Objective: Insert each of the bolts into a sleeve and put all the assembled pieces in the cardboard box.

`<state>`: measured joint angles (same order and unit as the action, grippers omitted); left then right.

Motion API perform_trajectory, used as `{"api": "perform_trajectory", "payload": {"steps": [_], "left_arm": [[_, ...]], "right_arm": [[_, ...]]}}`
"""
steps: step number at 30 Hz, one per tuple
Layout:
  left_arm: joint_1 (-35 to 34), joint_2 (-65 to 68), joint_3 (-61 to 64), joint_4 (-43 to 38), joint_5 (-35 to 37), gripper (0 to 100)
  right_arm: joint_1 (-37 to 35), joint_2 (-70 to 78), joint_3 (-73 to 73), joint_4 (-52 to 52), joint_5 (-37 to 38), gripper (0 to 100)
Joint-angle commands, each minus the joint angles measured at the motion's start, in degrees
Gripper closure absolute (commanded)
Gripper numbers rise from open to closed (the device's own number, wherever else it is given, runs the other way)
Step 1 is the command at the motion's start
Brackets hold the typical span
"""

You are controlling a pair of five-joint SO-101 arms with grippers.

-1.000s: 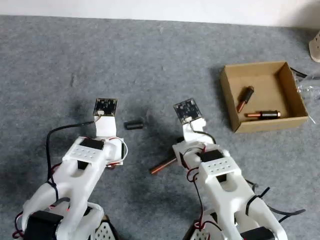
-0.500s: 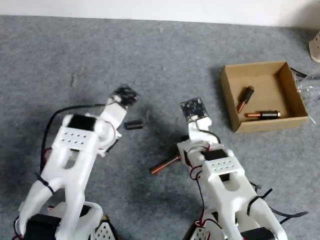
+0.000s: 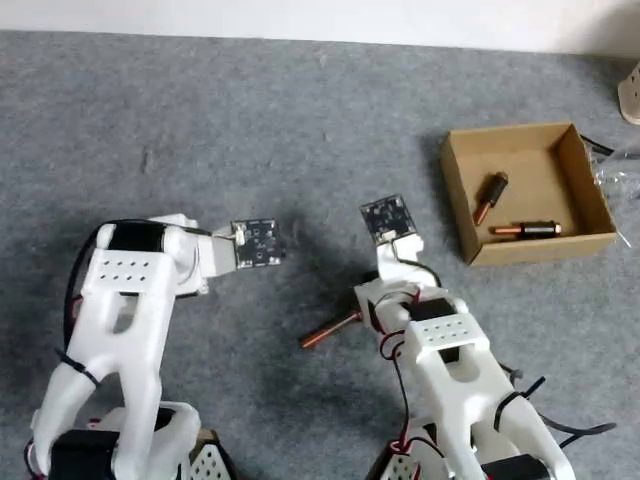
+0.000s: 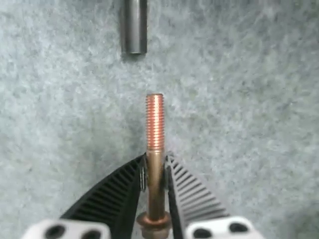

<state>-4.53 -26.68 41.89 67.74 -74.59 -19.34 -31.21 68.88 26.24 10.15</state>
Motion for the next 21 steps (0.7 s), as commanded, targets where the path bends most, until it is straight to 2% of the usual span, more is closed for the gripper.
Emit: {"api": "perform_trajectory", "payload": {"steps": [1, 5, 11, 16, 18, 21], "left_arm": [[-1.0, 1.4, -3.1, -2.3, -3.5, 99], [-3.5, 10.9, -9.2, -3.2, -3.1, 99], [-5.5, 24.3, -20.5, -3.2, 2.0, 99], [-4.8, 28.9, -27.5, 2.5, 2.0, 98], [-4.4, 30.1, -28.8, 4.0, 3.3, 93], [-4.4, 31.2, -29.6, 4.1, 11.1, 80]], "right_arm": [[0.7, 0.0, -0.3, -1.5, 0.8, 99.4], [0.7, 0.0, -0.3, -1.5, 0.8, 99.4], [0.7, 0.0, -0.3, -1.6, 0.8, 99.4], [0.7, 0.0, -0.3, -1.7, 0.8, 99.4], [0.7, 0.0, -0.3, -1.7, 0.8, 99.4], [0.7, 0.0, -0.3, -1.7, 0.8, 99.4]]}}
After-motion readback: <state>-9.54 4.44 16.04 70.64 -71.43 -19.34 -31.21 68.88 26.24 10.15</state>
